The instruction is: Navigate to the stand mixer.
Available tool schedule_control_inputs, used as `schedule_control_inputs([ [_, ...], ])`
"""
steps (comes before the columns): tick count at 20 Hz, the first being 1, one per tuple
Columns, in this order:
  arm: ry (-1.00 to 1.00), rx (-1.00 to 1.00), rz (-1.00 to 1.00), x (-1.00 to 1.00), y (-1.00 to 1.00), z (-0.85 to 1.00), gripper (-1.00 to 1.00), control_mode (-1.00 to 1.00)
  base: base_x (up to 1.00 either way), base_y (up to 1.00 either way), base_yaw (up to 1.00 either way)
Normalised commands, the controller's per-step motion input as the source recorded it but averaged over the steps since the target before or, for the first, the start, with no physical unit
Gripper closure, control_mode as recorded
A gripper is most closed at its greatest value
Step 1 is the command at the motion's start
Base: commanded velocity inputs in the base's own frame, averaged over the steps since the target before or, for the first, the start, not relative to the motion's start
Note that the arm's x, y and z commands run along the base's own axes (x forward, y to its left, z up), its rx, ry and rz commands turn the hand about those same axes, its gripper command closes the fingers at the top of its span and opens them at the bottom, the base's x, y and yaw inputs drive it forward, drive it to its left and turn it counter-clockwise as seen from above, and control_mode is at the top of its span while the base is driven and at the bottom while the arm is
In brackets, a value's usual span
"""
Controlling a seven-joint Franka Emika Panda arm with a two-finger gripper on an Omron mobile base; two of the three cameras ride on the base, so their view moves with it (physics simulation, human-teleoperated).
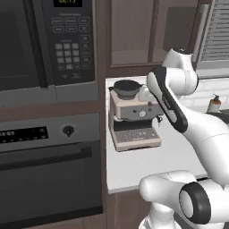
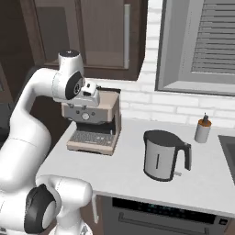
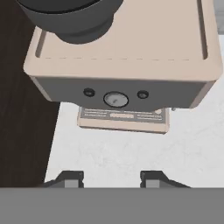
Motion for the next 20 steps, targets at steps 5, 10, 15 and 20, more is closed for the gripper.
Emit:
schedule_control_inputs([
  [5,0.0,0.0,0.0,0.0,0.0,0.0,-1.0,1.0,-0.13,0.0,0.0],
  [10,0.0,0.0,0.0,0.0,0.0,0.0,-1.0,1.0,-0.49,-0.07,-0.29],
  [15,0.0,0.0,0.0,0.0,0.0,0.0,-1.0,1.0,-0.41,-0.02,-0.77],
  [20,0.0,0.0,0.0,0.0,0.0,0.0,-1.0,1.0,-0.17,0.02,-0.91],
])
